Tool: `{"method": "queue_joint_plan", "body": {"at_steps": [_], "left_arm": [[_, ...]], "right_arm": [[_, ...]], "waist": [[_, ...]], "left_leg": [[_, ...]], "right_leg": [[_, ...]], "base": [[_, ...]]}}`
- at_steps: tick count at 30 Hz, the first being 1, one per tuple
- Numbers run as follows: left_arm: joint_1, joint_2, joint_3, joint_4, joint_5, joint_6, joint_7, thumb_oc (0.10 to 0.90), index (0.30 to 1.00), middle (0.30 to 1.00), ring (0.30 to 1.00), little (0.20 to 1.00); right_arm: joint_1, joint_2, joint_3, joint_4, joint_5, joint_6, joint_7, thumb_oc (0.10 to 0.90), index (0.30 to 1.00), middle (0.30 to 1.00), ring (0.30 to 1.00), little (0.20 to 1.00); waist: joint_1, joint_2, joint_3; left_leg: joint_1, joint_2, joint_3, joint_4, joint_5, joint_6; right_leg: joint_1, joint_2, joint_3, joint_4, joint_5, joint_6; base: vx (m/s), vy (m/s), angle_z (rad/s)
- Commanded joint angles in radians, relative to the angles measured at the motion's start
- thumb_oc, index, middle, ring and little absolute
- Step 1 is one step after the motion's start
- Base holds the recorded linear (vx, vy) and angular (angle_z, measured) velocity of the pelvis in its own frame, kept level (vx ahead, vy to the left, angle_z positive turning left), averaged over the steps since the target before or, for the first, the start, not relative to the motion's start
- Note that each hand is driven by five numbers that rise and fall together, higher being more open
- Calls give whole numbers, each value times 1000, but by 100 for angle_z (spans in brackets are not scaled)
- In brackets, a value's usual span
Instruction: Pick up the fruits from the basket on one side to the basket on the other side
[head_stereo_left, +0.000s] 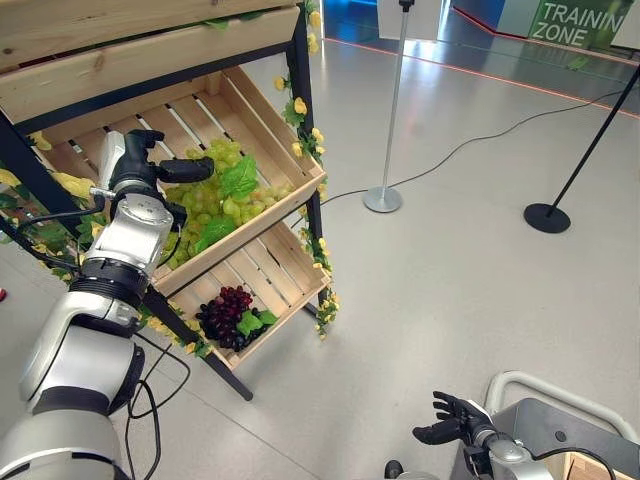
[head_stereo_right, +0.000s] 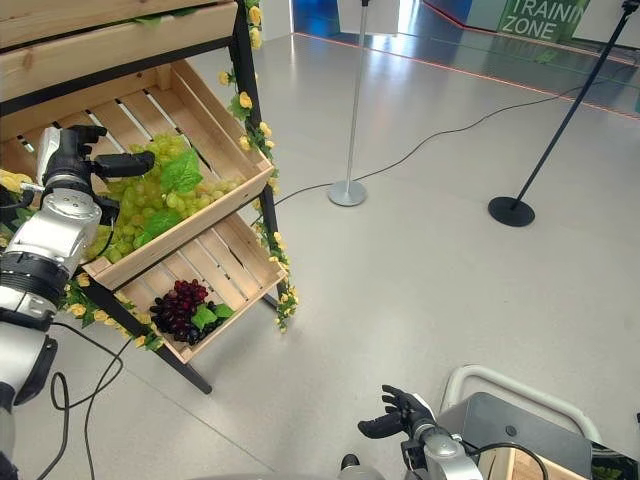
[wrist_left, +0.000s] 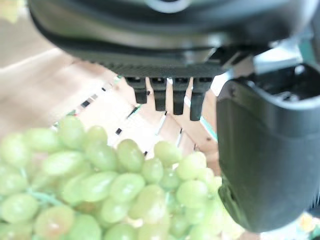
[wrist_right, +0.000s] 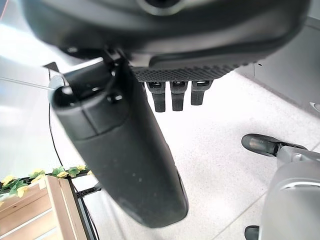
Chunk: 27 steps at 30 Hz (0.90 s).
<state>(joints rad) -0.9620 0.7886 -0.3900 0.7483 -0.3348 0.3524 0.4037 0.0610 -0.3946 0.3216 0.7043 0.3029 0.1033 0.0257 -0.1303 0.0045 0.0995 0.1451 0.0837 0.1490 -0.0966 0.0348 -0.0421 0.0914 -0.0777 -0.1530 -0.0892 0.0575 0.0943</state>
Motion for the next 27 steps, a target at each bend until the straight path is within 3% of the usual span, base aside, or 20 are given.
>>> {"method": "queue_joint_plan", "body": {"at_steps": [1,5,17,27], "left_arm": [[-85,32,74,-56,18,-175,88,800,900,900,900,900],[-80,26,63,-94,84,-166,69,800,900,900,900,900],[-61,76,8,-300,157,-260,-59,800,900,900,900,900],[139,-15,81,-500,106,-298,-149,800,900,900,900,900]], "right_arm": [[-68,-6,7,15,-30,-66,-9,800,900,900,900,900],[-75,-4,12,15,-25,-58,-15,800,900,900,900,900],[-54,0,9,9,-30,-67,-8,800,900,900,900,900],[-50,21,-6,-9,-34,-53,-27,800,900,900,900,900]], "waist": [[19,-4,-47],[24,-4,-50],[33,-9,-53],[50,-18,-44]], "left_leg": [[17,-1,15,9,-60,-18],[15,-2,11,9,-60,-18],[17,-3,9,9,-62,-18],[20,-3,-7,9,-62,-15]], "right_leg": [[42,-44,26,2,-29,46],[42,-44,26,2,-29,46],[44,-45,22,2,-26,47],[49,-46,20,2,-21,43]], "base": [[0,0,0],[0,0,0],[0,0,0],[-6,-3,0]]}}
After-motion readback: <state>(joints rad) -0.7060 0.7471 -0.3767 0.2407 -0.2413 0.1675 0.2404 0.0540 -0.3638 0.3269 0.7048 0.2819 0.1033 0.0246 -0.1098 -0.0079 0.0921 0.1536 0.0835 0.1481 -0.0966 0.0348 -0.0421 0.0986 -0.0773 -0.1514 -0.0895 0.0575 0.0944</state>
